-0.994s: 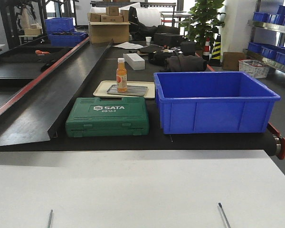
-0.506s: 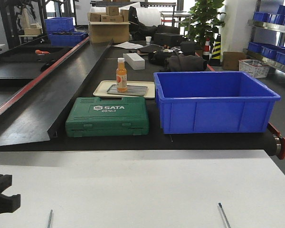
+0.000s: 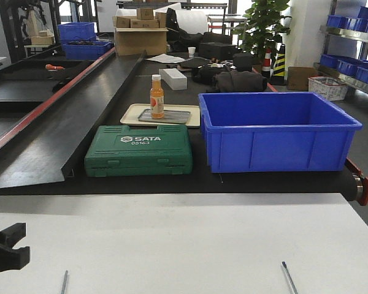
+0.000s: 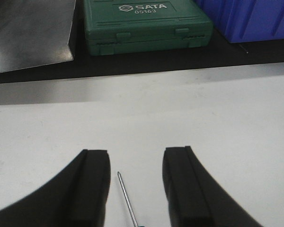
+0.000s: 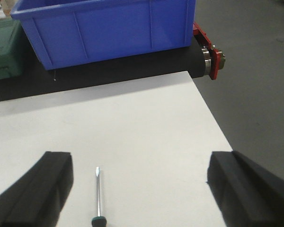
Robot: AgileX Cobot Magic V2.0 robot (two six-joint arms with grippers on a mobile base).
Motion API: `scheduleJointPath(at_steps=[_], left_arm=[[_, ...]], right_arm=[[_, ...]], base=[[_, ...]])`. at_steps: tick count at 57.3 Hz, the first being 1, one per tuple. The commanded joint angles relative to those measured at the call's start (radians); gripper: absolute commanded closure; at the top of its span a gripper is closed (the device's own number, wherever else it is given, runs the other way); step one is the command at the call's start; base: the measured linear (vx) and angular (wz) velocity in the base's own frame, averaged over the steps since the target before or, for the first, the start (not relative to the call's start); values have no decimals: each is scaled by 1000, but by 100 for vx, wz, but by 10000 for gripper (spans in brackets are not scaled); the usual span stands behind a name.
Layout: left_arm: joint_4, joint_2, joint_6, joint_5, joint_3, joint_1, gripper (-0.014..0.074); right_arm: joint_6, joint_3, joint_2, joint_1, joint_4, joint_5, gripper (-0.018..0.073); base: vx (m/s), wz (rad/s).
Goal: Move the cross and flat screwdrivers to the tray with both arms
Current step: 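Lower both open grippers over the two screwdriver handles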
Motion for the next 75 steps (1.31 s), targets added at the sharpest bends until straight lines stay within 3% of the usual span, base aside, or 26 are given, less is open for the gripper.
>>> scheduleJointPath(at_steps=[1,11,17,28,33,44,54,61,75], left_arm=[[-7,-16,-2,-86,-35,1,153],[-10,-16,-14,-57,-35,1,153],[-10,-16,-13,-10,-35,1,153],[-10,-16,-13,37,-35,1,153],[-10,-16,-13,35,-35,1,153],[-10,-16,-13,34,-35,1,153],[-9,-16,-10,34,-35,1,153],[-9,-16,-10,35,-35,1,153],[-9,-16,-10,38,-35,1,153]], right_arm=[[-13,-38,-8,-7,72,-62,-155],[-197,-39,94,-7,97,153,-94],[-338,-39,218,-7,198,248,-45],[-539,-42,402,-7,430,249,-11],[-574,-73,476,-5,464,271,-11],[-515,-249,633,67,437,369,-11],[-325,-402,771,140,188,448,-11],[-139,-488,854,182,15,539,-7],[-142,-510,944,184,41,555,0]], base=[[0,0],[0,0],[0,0],[0,0],[0,0],[0,0],[0,0],[0,0],[0,0]])
